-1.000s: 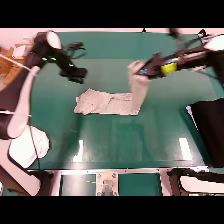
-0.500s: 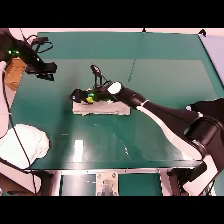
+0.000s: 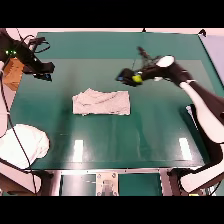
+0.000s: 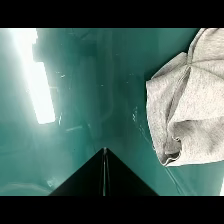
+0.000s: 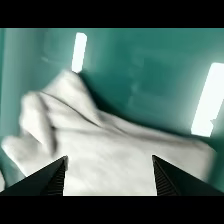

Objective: Fold the shirts.

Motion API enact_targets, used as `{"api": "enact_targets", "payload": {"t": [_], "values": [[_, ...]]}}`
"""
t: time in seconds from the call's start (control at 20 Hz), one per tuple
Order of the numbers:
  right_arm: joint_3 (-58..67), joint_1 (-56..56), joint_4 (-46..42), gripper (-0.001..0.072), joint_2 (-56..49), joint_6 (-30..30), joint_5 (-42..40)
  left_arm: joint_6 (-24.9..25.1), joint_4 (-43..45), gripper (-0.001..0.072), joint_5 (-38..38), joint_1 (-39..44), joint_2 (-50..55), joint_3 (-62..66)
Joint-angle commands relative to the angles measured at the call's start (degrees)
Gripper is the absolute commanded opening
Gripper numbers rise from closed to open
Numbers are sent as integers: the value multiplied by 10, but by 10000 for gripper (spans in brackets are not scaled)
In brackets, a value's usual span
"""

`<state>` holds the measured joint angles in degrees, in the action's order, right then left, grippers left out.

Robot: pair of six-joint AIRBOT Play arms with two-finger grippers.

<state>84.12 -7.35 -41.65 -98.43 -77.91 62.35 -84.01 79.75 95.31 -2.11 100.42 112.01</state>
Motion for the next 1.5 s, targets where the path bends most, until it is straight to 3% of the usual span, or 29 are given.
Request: {"api": "enact_targets", "payload": {"t": [0.0, 0.15, 0.4, 0.45, 0.5, 0.55, 0.75, 0.9, 1.3, 1.45], "values": [[-93, 94, -30, 592, 12, 13, 73, -1, 0, 23, -3, -1, 0, 1], [-181, 75, 28, 592, 6, 72, 24, -7, -1, 23, -3, -1, 0, 0], [-193, -11, 113, 591, -30, 111, -29, -15, -6, 23, -3, -1, 0, 1], [-192, -25, 134, 528, -30, 112, -42, -15, -6, 23, -3, -1, 0, 0], [-184, -35, 155, 199, -30, 126, -42, -15, -6, 23, -2, -1, 0, 0], [-172, -42, 170, 18, -28, 137, -33, -15, -6, 23, -3, -1, 0, 0], [-83, -25, 174, 13, 25, 133, 26, -15, -7, 23, 3, -1, 0, 1], [-3, 53, 174, 13, 96, 85, 68, -14, -7, 23, 4, -1, 0, 1], [86, 403, 166, 13, 186, -52, 104, -14, -7, 23, 19, -1, 0, 0], [86, 529, 100, 13, 186, -91, 111, -14, -7, 23, 20, -1, 0, 1]]}}
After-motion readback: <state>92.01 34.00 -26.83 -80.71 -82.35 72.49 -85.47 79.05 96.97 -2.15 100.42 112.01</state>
